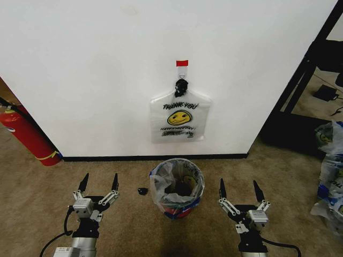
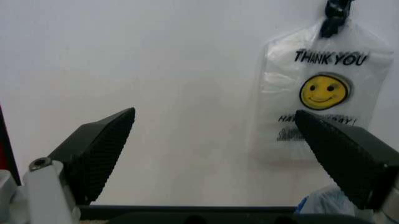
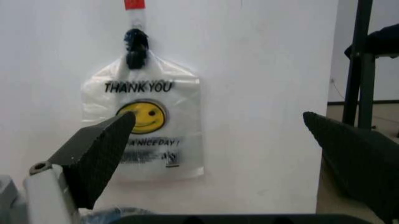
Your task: Pick up the garbage bag from the wall and place it over the trash bin.
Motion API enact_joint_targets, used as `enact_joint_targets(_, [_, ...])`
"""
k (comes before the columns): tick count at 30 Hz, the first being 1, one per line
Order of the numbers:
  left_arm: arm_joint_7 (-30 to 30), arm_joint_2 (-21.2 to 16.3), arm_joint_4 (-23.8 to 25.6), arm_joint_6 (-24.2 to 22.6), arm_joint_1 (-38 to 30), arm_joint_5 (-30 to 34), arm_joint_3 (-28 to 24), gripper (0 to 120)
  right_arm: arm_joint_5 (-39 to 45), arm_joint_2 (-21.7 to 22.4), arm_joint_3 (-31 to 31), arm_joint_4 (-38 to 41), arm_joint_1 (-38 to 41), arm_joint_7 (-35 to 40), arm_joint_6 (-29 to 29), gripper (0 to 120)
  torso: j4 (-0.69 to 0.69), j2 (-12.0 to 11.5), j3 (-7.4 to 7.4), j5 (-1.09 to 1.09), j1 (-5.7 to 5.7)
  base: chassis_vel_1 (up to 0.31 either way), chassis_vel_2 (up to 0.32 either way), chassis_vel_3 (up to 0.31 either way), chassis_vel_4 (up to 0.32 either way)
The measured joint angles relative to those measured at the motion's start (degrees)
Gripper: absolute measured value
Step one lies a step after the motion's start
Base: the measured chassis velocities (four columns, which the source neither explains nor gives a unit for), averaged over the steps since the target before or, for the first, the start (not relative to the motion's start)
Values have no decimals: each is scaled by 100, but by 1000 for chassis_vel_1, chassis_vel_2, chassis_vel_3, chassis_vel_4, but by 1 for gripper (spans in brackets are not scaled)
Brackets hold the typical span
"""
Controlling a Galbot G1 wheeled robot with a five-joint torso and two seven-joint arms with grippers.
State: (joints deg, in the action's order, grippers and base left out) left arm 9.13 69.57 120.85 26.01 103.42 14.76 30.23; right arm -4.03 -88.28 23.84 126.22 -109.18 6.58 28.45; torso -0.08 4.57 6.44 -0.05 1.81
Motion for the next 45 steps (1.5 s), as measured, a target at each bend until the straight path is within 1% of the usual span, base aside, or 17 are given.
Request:
enact_joint_targets(4, [27, -31, -77, -31, 53, 7, -92, 100, -103, -58, -35, 19, 8, 5, -32, 100, 0, 0, 0, 0, 0, 0, 0, 0, 0])
enact_joint_targets(10, [41, -120, -33, -94, 71, 15, -173, 100, -172, -69, -51, 48, -71, 2, -16, 100, 0, 0, 0, -1, 0, 0, 0, 0, 0])
enact_joint_targets(16, [79, -206, 82, -128, 47, 70, -93, 100, -215, -90, -65, 90, -98, 2, 5, 100, 0, -1, 0, 0, 0, 0, 0, 0, 0])
enact_joint_targets(26, [150, -256, 70, -119, 100, 113, -57, 100, -446, -216, -270, -12, -58, 4, -12, 100, 0, -1, 0, 0, 0, 0, 0, 0, 0])
enact_joint_targets(34, [171, -110, 135, -199, 116, 10, -122, 100, -419, -163, -251, -96, -33, 34, -4, 100, 0, -1, 0, 1, 0, 0, 0, 0, 0])
enact_joint_targets(45, [199, -149, 145, -273, 59, -70, -183, 100, -375, -163, -265, -134, -34, 66, 4, 100, 0, -1, 0, 0, 0, 0, 0, 0, 0])
